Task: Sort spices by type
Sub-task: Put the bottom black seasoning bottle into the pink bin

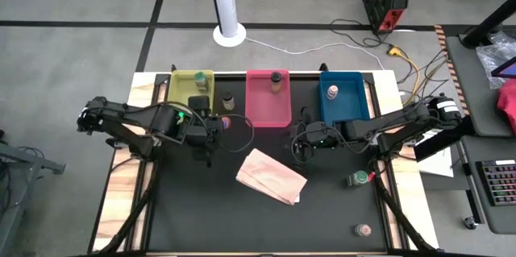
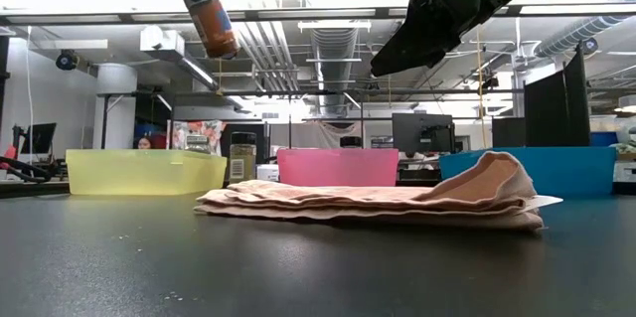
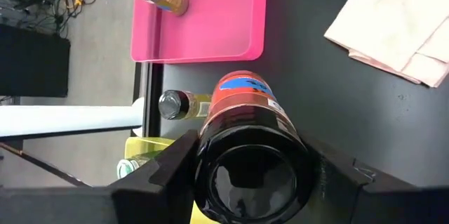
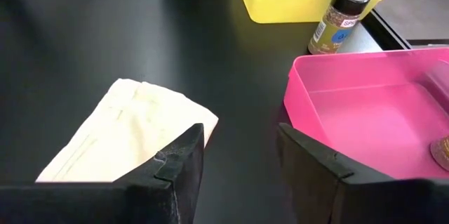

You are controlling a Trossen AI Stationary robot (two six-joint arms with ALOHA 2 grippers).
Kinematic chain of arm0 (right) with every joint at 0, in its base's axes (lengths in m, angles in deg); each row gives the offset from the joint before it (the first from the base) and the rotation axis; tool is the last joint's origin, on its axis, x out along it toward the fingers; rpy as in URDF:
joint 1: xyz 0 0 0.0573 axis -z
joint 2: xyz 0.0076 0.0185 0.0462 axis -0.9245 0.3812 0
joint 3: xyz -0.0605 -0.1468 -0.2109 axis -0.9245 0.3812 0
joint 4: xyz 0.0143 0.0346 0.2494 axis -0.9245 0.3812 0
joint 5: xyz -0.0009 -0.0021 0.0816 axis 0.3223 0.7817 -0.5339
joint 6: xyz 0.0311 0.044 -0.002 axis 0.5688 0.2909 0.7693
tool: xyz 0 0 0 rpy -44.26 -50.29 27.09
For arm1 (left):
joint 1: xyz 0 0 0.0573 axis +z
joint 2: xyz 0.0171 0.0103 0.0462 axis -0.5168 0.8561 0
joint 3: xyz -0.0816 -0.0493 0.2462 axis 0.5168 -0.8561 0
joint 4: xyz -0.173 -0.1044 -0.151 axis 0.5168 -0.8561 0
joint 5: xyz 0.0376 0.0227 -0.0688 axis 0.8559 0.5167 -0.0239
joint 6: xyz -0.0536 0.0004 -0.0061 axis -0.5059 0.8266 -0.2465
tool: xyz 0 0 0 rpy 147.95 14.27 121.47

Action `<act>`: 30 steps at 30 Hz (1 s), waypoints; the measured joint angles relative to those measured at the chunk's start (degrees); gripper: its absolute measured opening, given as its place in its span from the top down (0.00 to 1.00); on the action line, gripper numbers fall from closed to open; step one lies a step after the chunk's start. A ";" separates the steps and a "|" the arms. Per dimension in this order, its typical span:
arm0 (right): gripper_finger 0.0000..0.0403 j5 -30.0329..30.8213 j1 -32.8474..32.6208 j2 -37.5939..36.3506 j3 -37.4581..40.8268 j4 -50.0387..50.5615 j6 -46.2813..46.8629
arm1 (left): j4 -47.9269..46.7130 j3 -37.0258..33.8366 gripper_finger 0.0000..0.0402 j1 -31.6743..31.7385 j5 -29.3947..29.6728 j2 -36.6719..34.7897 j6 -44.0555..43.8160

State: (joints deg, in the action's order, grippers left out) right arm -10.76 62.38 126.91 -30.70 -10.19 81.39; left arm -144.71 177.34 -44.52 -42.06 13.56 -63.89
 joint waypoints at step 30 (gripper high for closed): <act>0.44 8.70 -0.02 0.02 0.02 -3.72 0.00 | 37.11 -15.74 0.54 9.65 -13.53 -1.00 28.11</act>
State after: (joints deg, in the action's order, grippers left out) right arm -2.06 62.36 126.94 -30.67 -13.91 81.39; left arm -107.60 161.61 -34.87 -55.58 12.57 -35.78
